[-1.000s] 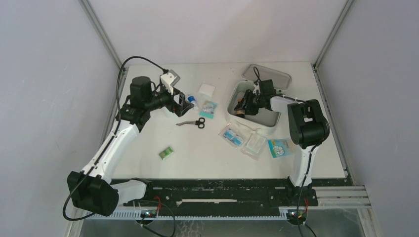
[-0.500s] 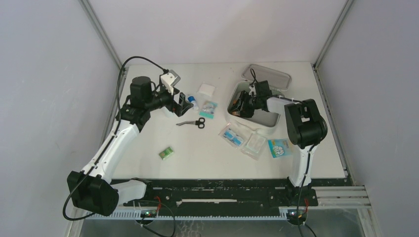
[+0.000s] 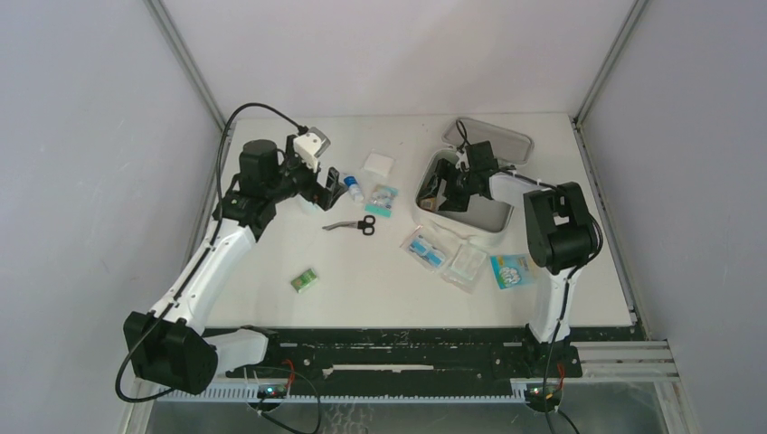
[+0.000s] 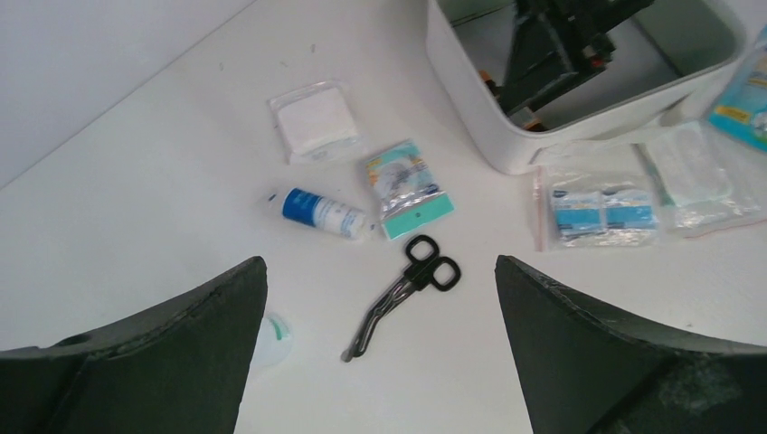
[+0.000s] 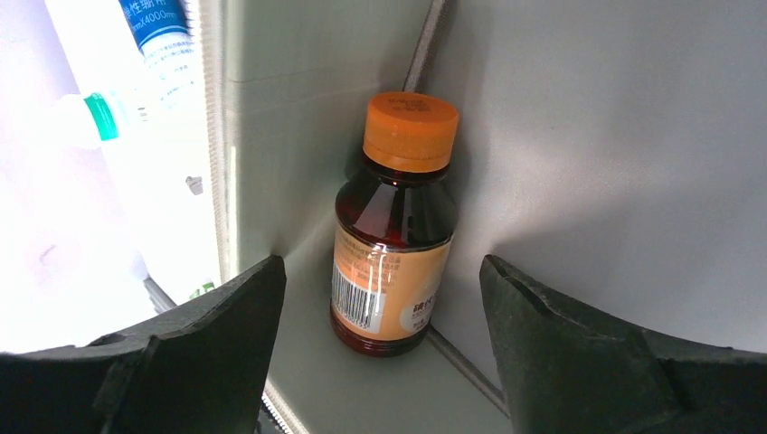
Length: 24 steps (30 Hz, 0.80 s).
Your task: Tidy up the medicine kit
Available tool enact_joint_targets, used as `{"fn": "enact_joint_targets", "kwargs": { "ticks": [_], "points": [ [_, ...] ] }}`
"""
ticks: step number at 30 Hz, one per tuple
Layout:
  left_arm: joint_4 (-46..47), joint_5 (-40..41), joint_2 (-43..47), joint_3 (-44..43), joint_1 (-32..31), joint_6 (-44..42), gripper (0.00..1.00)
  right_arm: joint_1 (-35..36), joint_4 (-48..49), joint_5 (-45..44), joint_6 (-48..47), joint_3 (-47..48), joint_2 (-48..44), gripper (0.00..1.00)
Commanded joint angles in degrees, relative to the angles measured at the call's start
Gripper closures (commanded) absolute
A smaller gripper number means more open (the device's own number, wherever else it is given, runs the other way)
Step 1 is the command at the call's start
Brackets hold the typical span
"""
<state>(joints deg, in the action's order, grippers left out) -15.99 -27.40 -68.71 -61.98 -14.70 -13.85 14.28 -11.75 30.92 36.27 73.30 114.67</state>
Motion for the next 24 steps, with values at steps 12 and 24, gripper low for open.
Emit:
{"fn": "enact_joint_targets", "kwargs": {
  "ticks": [12,24],
  "points": [
    [0.71,10.87,-10.43,-1.09,9.10,2.17,0.00,-0.78,-5.49,-5.52,-17.90,6.15,-13.20,0.12],
    [0.10,10.34,-22.10,-4.64,12.76,-0.71,0.14,-0.84,-13.22,-10.42,-33.31,7.74,-19.69,0.13]
  ]
}}
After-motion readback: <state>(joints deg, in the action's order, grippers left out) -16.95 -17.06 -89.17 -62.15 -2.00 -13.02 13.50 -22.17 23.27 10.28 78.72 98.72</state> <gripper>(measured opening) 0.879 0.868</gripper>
